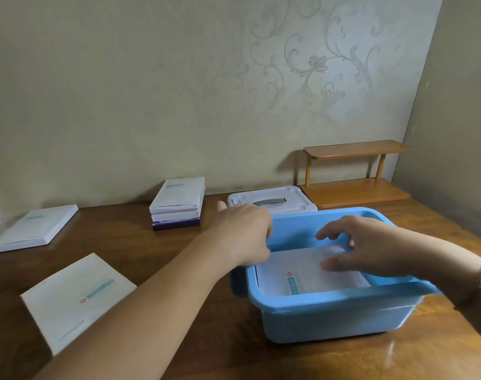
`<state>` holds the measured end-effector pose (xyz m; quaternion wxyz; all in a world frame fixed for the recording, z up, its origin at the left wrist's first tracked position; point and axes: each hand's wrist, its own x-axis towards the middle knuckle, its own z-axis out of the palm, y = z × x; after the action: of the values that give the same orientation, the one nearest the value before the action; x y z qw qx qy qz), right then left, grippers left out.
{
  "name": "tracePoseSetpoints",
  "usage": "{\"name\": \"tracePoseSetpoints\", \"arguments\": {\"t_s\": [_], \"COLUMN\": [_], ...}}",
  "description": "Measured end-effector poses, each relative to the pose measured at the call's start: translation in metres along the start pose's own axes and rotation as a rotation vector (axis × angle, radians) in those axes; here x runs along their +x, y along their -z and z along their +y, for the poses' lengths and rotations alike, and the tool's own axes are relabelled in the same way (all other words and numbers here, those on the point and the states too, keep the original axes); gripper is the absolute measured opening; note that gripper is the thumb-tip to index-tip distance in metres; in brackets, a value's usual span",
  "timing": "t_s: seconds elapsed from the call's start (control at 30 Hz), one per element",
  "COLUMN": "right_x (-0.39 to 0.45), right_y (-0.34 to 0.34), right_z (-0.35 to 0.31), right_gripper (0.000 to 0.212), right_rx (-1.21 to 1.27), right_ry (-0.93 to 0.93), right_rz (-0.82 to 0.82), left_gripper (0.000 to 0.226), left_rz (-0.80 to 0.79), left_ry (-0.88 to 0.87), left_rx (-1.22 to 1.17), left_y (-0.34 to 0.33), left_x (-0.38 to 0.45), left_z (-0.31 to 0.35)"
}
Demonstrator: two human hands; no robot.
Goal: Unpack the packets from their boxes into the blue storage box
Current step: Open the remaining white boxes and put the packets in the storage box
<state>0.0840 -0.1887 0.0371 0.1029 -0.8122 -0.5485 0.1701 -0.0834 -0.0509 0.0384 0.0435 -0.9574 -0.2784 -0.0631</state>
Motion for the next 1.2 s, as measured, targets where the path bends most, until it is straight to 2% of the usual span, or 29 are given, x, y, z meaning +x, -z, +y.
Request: {"name": "tracePoseSetpoints", "arguments": {"t_s": [0.07,0.13,0.2,0.23,0.33,0.4,0.47,0.5,0.57,0.6,0.67,0.77,0.83,0.93,1.03,1.13,1.2], "right_x": [-0.010,-0.025,-0.042,-0.049,-0.066,-0.066,-0.055,-0.047,-0.027,-0.015,0.007,0.024,0.031,0.041,0.043,0.042,0.042], "right_y": [0.006,0.006,-0.003,-0.010,-0.040,-0.066,-0.093,-0.107,-0.132,-0.147,-0.167,-0.184,-0.193,-0.200,-0.200,-0.198,-0.196], "right_z": [-0.010,-0.029,-0.057,-0.075,-0.130,-0.161,-0.188,-0.200,-0.217,-0.217,-0.217,-0.224,-0.232,-0.245,-0.252,-0.256,-0.259], "right_gripper": [0.052,0.041,0.027,0.023,0.018,0.015,0.015,0.016,0.021,0.023,0.022,0.014,0.021,0.023,0.026,0.017,0.028], "right_rx": [-0.023,0.013,0.173,0.245,0.358,0.307,0.212,0.169,0.111,0.080,0.035,-0.020,-0.074,-0.128,-0.044,-0.024,-0.043], "right_ry": [0.057,0.191,0.380,0.495,0.753,0.861,0.904,0.881,0.751,0.709,0.685,0.781,0.890,0.987,1.035,0.970,0.865], "right_rz": [0.212,0.527,0.759,0.800,0.741,0.680,0.614,0.533,0.333,0.285,0.247,0.306,0.405,0.586,0.747,0.745,0.701], "left_gripper": [0.026,0.022,0.022,0.026,0.053,0.069,0.074,0.069,0.043,0.030,0.024,0.022,0.032,0.039,0.043,0.039,0.034], "left_rz": [0.172,0.342,0.437,0.436,0.267,0.130,0.072,0.074,0.120,0.147,0.231,0.491,0.627,0.675,0.684,0.725,0.761], "left_ry": [-0.030,-0.042,-0.043,-0.022,0.141,0.252,0.291,0.295,0.295,0.289,0.306,0.456,0.534,0.544,0.525,0.513,0.487], "left_rx": [-0.223,-0.428,-0.427,-0.359,-0.160,-0.101,-0.059,-0.050,-0.037,-0.020,0.001,-0.182,-0.328,-0.406,-0.409,-0.400,-0.371], "left_y": [-0.001,-0.003,-0.012,-0.017,-0.036,-0.051,-0.065,-0.070,-0.075,-0.076,-0.079,-0.077,-0.071,-0.066,-0.064,-0.065,-0.065], "left_x": [-0.013,-0.038,-0.074,-0.094,-0.153,-0.188,-0.214,-0.222,-0.231,-0.233,-0.236,-0.236,-0.233,-0.232,-0.235,-0.236,-0.236], "left_z": [-0.014,-0.036,-0.063,-0.079,-0.127,-0.155,-0.175,-0.181,-0.185,-0.185,-0.186,-0.189,-0.189,-0.188,-0.188,-0.188,-0.187]}}
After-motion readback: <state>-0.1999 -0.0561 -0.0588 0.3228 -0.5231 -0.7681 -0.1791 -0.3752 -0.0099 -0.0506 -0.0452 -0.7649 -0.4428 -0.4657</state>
